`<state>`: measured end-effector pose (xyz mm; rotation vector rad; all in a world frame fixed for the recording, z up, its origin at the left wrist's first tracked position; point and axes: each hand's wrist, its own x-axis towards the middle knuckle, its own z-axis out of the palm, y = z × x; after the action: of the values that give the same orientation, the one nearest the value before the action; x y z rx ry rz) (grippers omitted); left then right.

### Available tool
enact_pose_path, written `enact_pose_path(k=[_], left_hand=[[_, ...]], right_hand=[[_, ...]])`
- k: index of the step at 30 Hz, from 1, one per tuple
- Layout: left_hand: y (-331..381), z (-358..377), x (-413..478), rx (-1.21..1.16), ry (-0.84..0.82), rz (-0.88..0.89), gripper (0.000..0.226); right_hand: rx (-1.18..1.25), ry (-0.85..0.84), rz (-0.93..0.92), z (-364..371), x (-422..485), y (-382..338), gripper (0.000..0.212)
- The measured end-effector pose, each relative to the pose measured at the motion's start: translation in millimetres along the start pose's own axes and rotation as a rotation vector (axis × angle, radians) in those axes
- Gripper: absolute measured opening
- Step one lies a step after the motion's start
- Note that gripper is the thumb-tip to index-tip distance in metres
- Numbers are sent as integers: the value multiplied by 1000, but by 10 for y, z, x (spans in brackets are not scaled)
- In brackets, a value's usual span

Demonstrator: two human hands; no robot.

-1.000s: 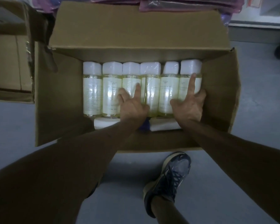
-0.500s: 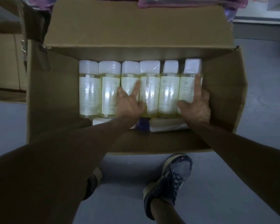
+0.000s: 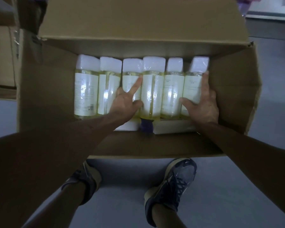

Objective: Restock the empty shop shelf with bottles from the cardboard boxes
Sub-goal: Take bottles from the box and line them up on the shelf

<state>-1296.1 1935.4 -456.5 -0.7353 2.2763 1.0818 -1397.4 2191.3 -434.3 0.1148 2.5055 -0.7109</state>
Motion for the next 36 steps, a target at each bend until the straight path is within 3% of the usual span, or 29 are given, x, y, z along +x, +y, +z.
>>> enact_pose_path(k=[9, 16, 23, 36], left_hand=[[-98, 17, 72, -114, 12, -9, 99], [-17, 81, 5, -121, 94, -52, 99], [89, 1, -324, -58, 197, 20, 97], [61, -291, -497, -13, 107, 83, 97]], right_hand=[[-45, -18, 22, -36, 72, -15, 119], [-99, 86, 101, 35, 111, -175, 127], [-137, 134, 161, 143, 17, -360, 133], [-27, 35, 67, -14, -330, -552, 116]])
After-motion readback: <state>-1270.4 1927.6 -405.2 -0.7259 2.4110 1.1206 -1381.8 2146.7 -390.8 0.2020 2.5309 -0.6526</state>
